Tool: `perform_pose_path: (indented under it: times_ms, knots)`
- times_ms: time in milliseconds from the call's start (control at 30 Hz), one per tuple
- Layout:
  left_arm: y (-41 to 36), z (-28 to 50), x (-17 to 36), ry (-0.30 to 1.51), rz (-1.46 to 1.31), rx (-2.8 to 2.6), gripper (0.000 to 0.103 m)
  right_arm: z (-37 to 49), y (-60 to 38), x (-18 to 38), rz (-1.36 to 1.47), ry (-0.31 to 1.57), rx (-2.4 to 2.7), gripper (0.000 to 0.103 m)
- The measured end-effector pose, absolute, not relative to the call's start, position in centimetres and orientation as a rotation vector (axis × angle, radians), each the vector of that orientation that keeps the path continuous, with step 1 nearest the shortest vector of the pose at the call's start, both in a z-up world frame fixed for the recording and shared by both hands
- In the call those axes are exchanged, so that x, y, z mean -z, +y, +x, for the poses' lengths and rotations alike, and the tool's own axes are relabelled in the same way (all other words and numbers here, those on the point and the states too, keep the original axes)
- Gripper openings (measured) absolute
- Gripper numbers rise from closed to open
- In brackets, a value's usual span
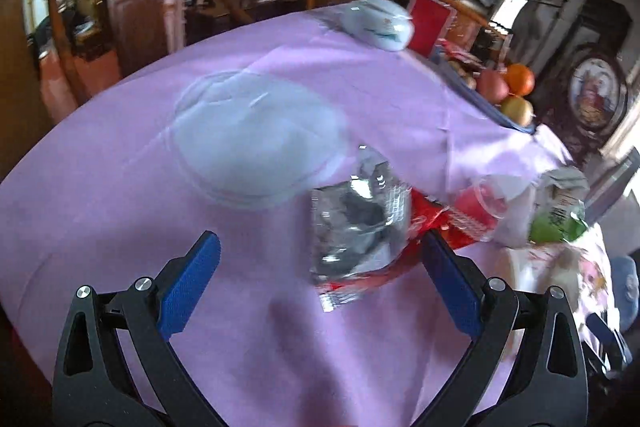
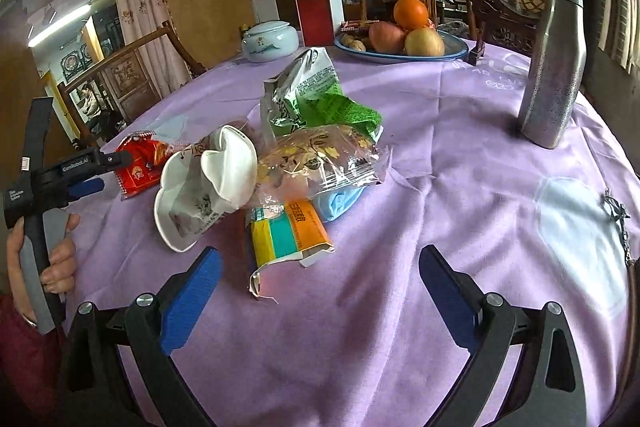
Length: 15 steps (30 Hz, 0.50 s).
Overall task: Collect trash
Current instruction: 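Move the left tool back to the silver snack wrapper on the table, then grasp the silver and red wrappers with the left tool while the right grasps the striped wrapper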
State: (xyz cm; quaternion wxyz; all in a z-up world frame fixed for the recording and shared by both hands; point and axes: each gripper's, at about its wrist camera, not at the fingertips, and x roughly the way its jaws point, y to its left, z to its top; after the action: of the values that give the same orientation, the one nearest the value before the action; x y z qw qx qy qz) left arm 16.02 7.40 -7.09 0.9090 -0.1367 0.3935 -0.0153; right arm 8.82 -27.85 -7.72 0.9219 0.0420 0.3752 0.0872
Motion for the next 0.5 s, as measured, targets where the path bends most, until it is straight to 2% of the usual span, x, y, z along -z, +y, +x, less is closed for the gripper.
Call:
perform_pose_path:
  times_ms: [367, 500]
  knots:
    - [3.1, 17.6, 7.1, 0.846, 0.009, 0.011, 0.096, 9.1, -27.7, 7.9, 0.087, 0.791, -0.181, 0.097]
    - [4.3, 18.1, 7.5, 0.873, -0.071, 0.028, 0.096, 9.2, -27.7, 8.1, 0.094, 0.804, -0.183, 0.097]
